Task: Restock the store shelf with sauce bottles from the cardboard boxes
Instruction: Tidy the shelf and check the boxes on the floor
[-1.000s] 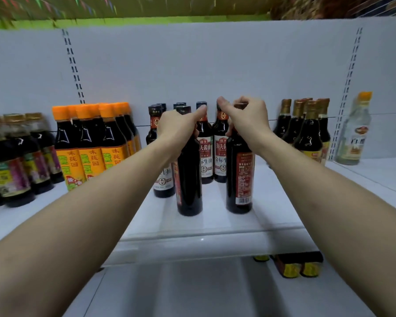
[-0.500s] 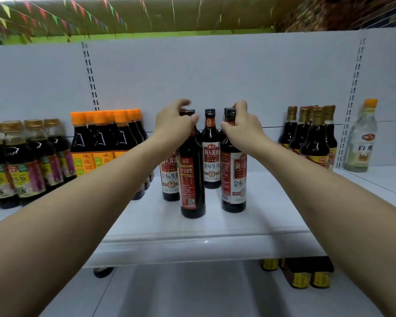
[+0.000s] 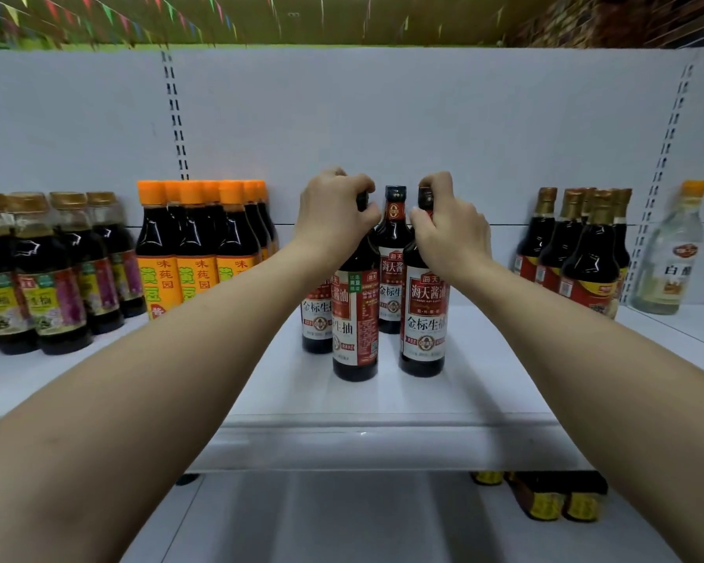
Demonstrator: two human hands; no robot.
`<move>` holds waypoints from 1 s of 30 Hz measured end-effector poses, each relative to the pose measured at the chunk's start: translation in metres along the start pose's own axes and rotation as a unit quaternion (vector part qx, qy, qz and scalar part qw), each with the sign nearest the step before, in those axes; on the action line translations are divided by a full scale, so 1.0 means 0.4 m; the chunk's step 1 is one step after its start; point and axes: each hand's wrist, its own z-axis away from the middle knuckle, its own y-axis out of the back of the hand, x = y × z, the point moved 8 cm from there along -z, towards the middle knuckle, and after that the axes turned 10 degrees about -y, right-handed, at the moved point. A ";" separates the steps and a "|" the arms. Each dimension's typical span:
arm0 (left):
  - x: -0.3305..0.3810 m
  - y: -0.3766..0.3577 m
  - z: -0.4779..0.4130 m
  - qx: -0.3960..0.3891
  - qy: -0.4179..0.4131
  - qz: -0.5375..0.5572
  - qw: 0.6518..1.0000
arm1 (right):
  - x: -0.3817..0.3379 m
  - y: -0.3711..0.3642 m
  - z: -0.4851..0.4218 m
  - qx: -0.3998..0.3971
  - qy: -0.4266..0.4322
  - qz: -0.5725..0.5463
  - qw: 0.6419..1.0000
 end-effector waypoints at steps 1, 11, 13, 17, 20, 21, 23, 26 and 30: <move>0.000 -0.006 -0.003 0.004 -0.006 -0.019 1.000 | -0.001 0.000 -0.004 -0.003 0.001 0.011 1.000; 0.028 -0.034 -0.022 0.053 -0.040 -0.227 0.972 | -0.007 -0.024 -0.011 0.031 0.007 -0.029 0.999; 0.029 -0.036 -0.024 0.059 -0.050 -0.282 0.956 | -0.003 -0.028 -0.014 0.031 0.004 -0.046 0.998; 0.013 -0.053 -0.027 0.065 -0.040 -0.329 0.941 | 0.005 -0.058 -0.014 0.014 -0.018 -0.127 0.992; 0.003 -0.071 -0.033 0.068 -0.028 -0.332 0.940 | 0.008 -0.071 -0.012 0.026 -0.025 -0.148 0.988; 0.000 -0.077 -0.033 0.067 -0.027 -0.333 0.940 | 0.009 -0.073 -0.013 0.034 -0.022 -0.146 0.988; -0.007 -0.090 -0.036 0.054 -0.026 -0.329 0.942 | 0.011 -0.076 -0.014 0.051 -0.014 -0.140 0.989; -0.011 -0.093 -0.039 0.049 -0.013 -0.325 0.944 | 0.016 -0.083 -0.017 0.074 -0.009 -0.118 0.990; -0.019 -0.112 -0.041 0.048 -0.011 -0.321 0.946 | 0.017 -0.093 -0.021 0.092 -0.005 -0.099 0.991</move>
